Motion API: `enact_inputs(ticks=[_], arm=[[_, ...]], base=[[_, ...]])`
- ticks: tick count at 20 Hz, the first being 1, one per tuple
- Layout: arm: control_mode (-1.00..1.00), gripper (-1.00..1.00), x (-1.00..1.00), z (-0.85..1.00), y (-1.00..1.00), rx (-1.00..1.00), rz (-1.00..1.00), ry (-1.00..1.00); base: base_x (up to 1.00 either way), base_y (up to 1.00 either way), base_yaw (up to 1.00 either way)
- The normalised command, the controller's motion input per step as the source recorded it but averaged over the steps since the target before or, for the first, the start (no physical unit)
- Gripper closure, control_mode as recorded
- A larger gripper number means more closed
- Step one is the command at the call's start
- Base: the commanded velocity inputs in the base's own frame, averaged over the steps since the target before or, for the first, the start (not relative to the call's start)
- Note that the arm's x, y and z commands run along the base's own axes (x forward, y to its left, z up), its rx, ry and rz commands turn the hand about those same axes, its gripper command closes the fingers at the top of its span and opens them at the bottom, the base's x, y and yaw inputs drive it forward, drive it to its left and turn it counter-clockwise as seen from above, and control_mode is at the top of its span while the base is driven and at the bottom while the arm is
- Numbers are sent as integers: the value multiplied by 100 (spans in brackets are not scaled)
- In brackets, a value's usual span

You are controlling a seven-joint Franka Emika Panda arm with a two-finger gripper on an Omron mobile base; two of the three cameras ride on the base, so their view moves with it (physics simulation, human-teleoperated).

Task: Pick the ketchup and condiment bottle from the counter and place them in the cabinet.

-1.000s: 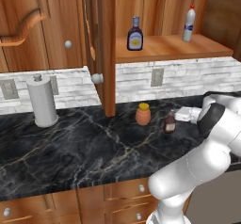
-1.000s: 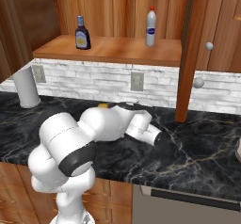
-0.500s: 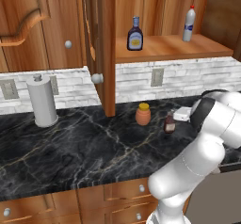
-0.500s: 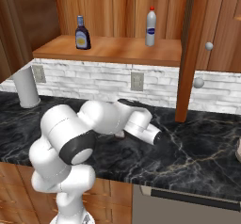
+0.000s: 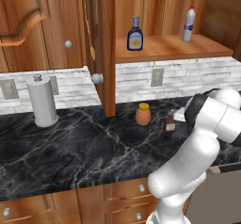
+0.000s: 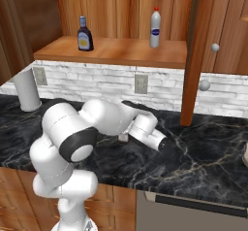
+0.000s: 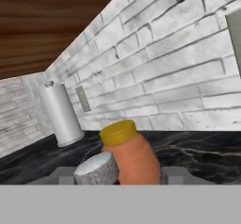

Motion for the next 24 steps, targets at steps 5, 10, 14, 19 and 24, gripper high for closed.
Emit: enact_inputs(ticks=[5,10,14,19,24], arm=[[-100,100,-2,26,9,0,-3,-4],[-100,100,-25,86,13,1,-6,-16],[-100,100,-43,100,17,0,-2,-18],[-100,100,-52,100,20,-1,-6,-11],[-100,100,-57,84,49,-15,-5,-4]], base=[[0,0,0],[0,0,0],[0,0,0],[0,0,0],[0,0,0]])
